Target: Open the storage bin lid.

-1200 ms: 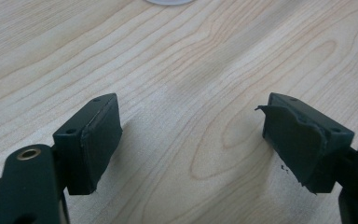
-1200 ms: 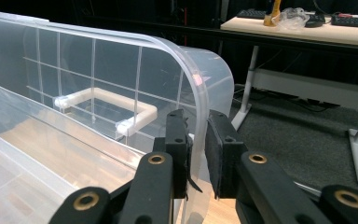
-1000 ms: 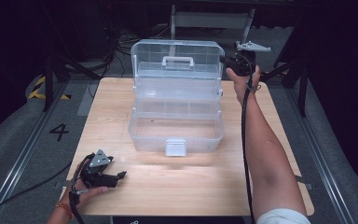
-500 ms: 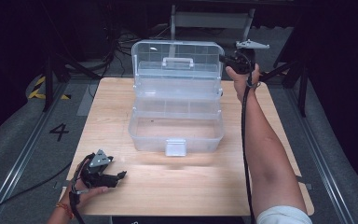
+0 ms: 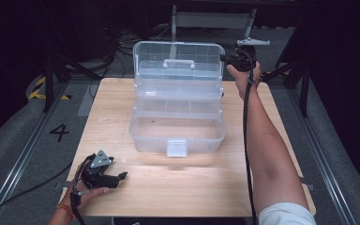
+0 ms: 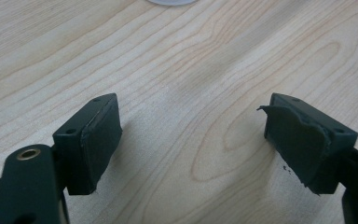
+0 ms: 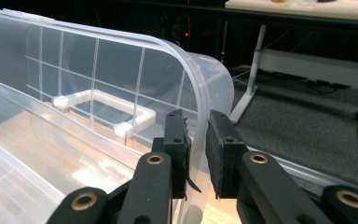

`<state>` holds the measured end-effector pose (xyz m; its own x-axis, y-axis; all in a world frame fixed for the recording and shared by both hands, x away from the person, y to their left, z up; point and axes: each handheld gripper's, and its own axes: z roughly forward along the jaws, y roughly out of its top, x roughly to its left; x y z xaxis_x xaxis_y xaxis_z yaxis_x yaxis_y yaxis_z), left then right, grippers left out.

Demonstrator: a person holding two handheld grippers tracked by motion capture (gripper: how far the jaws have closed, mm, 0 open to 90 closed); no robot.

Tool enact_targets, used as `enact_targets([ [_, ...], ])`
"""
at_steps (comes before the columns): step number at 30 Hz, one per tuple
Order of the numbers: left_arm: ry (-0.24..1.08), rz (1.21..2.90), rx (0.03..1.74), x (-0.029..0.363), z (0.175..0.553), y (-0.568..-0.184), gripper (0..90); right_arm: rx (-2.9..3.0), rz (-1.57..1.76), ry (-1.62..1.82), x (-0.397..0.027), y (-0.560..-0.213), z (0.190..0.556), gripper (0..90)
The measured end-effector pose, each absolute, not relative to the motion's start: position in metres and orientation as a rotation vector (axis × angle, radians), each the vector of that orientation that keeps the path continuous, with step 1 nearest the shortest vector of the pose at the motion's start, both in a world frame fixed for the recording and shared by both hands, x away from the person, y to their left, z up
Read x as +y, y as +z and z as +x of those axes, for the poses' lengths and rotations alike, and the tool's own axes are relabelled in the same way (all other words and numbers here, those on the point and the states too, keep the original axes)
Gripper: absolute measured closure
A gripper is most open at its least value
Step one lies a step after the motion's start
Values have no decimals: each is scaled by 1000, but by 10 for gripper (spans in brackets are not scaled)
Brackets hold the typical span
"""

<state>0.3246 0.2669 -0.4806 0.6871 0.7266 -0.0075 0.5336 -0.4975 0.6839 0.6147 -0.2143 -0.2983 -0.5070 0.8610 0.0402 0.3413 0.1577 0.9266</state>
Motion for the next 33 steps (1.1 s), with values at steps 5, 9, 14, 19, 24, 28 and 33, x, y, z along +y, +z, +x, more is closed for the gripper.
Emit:
enact_targets([
  [5,372,2223,959,267,325,-481,192,1934,1154,1320,-213,-299,619,791],
  [9,372,2225,960,267,325,-480,192,1935,1170,1311,-211,-300,623,790],
  [14,371,2222,960,267,325,-481,192,1937,1171,1297,-210,-303,628,787],
  [19,370,2223,961,267,325,-481,192,1945,1184,1295,-210,-305,633,787],
  [24,369,2225,962,267,325,-480,192,1948,1190,1292,-210,-308,639,784],
  [28,369,2225,962,267,325,-480,192,1947,1194,1285,-209,-311,642,780],
  [33,369,2226,962,267,325,-480,192,1949,1200,1253,-207,-312,644,774],
])
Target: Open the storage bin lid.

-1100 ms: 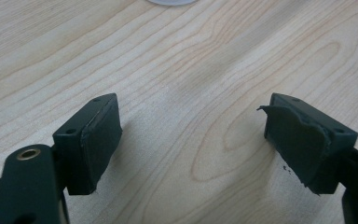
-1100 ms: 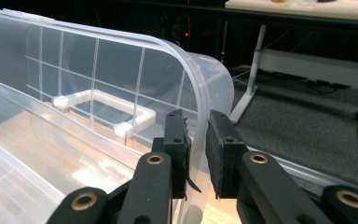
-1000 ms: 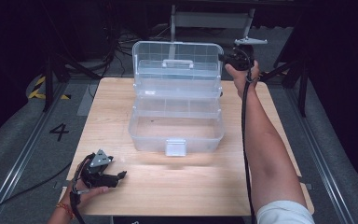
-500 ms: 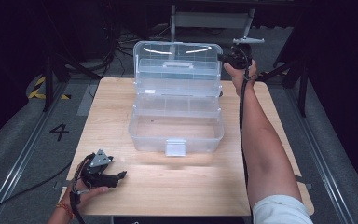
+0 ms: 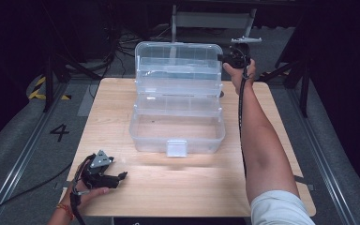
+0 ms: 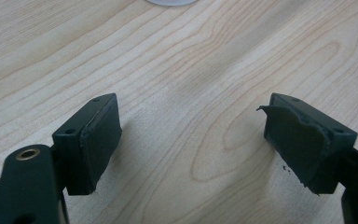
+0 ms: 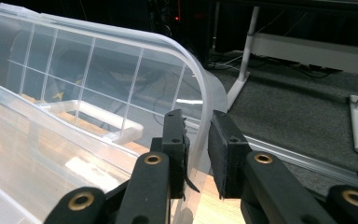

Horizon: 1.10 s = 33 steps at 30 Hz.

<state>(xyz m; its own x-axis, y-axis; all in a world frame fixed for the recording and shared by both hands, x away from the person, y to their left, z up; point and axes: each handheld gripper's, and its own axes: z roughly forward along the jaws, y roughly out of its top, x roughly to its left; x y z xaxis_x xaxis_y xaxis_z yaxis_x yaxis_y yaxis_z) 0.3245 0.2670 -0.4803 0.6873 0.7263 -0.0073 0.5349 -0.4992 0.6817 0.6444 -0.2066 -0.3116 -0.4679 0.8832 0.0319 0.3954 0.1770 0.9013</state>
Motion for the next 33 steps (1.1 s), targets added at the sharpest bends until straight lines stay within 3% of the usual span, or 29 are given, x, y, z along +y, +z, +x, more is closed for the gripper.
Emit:
enact_targets([
  [13,368,2226,959,267,325,-480,192,1931,1212,1211,-203,-321,650,746],
  [16,370,2227,958,267,325,-480,192,1944,1228,1184,-201,-324,652,677],
  [33,367,2222,957,266,325,-481,187,1966,1219,1151,-207,-323,647,585],
])
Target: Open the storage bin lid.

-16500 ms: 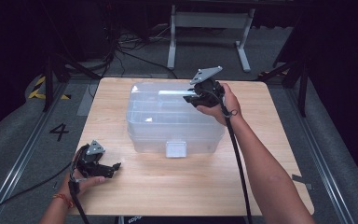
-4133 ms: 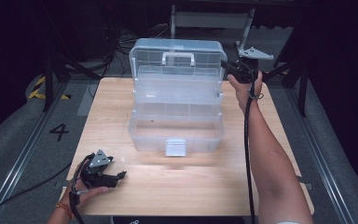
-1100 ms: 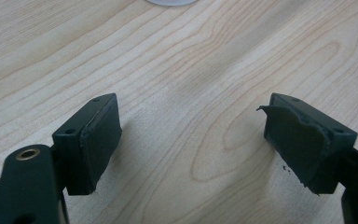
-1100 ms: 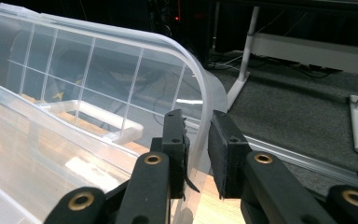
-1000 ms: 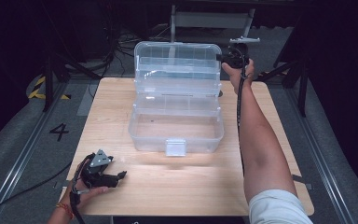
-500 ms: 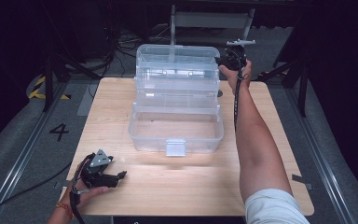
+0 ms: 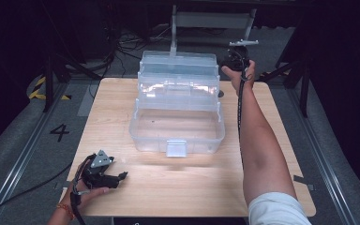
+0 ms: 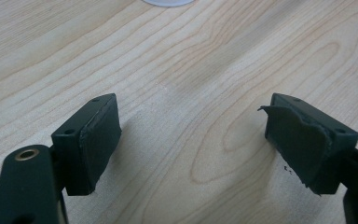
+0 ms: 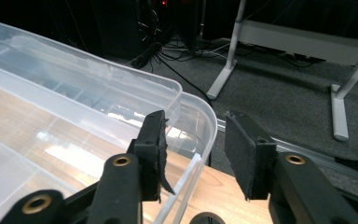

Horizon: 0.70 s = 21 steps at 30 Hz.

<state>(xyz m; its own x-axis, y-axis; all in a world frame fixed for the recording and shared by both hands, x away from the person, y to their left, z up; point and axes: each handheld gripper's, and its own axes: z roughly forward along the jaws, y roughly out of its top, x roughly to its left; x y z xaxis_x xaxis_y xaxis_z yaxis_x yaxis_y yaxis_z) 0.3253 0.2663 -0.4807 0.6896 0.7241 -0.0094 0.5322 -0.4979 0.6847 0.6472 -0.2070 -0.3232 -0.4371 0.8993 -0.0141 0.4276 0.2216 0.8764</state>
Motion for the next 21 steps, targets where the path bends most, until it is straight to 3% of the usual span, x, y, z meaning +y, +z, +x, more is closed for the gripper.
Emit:
enact_targets([
  [21,363,2224,943,266,327,-481,183,1949,1138,1105,-211,-317,616,513],
])
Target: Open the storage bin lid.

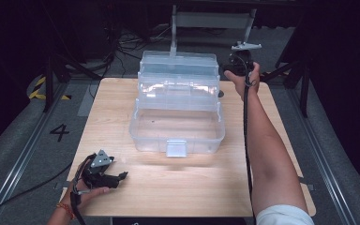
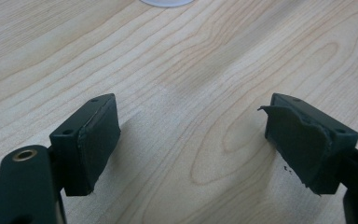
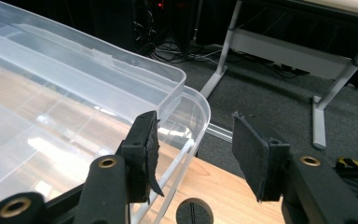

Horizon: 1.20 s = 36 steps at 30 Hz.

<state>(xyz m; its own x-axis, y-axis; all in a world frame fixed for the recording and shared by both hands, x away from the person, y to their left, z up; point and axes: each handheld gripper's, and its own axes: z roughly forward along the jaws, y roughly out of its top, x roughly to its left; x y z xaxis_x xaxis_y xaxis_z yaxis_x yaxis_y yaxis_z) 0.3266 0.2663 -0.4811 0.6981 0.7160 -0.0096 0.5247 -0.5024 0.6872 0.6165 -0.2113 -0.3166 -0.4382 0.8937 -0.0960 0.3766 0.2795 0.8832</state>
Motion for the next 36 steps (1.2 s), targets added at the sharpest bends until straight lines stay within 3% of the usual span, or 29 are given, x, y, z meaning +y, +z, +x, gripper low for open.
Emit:
enact_targets([
  [13,370,2217,958,265,326,-482,181,1981,1080,1126,-224,-313,586,486],
  [25,374,2215,954,265,326,-482,181,2070,991,1062,-223,-317,560,397],
  [36,373,2218,962,266,325,-481,181,2130,885,997,-228,-305,513,281],
])
